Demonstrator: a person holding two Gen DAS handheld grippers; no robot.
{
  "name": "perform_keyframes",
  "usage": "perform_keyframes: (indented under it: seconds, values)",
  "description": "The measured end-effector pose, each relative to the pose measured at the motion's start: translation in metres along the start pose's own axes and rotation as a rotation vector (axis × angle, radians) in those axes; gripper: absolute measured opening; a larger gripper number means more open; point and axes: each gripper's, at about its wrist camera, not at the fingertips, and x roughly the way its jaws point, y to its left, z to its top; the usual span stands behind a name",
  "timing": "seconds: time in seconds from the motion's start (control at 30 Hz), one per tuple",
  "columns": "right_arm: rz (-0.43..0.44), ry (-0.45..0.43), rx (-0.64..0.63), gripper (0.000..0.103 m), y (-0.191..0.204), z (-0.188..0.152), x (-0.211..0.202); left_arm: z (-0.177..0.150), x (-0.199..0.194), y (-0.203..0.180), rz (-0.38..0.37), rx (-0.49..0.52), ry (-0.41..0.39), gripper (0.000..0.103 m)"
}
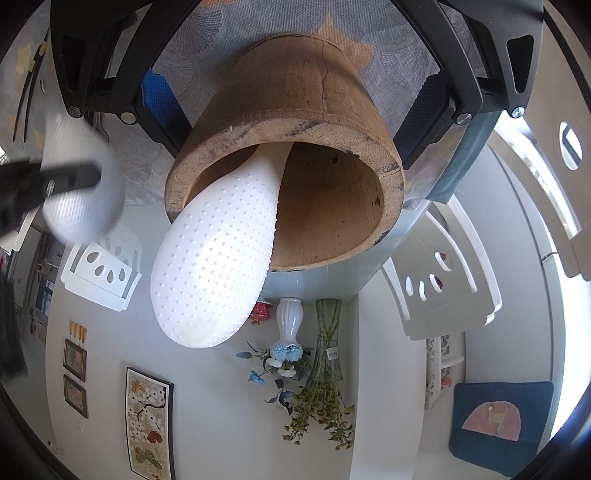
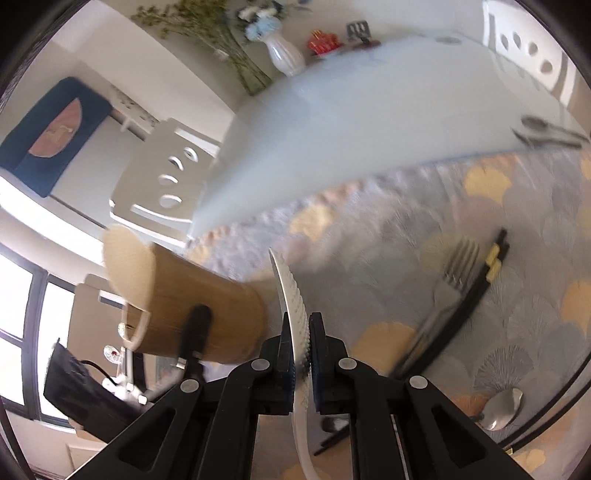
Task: Organize utensils
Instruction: 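Lift the second paddle and drop it into the cup, opening the right gripper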
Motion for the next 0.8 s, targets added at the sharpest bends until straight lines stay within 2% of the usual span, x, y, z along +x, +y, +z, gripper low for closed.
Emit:
perform_keyframes:
  seconds: [0.2,0.37,0.47,0.6,0.8]
  values:
    - [0.04,-0.14,-0.081,0.006,0.036,0.016,-0.031,-0.001,-0.001,-0.001,-0.005,-0.007,0.001,0.103]
    - [0.028,-0.3,-0.151,0.006,0.067,0.029,-0.063,-0.001,-0.001,-0.001,-0.004,-0.007,0.001,0.103]
    - [0.016,-0.354,-0.18,0.006,0.084,0.038,-0.074,-0.001,-0.001,-0.001,-0.004,-0.007,0.001,0.103]
    - [0.071,-0.419,-0.196,0.006,0.099,0.048,-0.089,-0.001,-0.001,-0.001,-0.003,-0.007,0.001,0.103]
    - [0.259,-0.527,-0.267,0.006,0.13,0.055,-0.1,-0.001,-0.002,0.0,-0.005,-0.009,0.001,0.103]
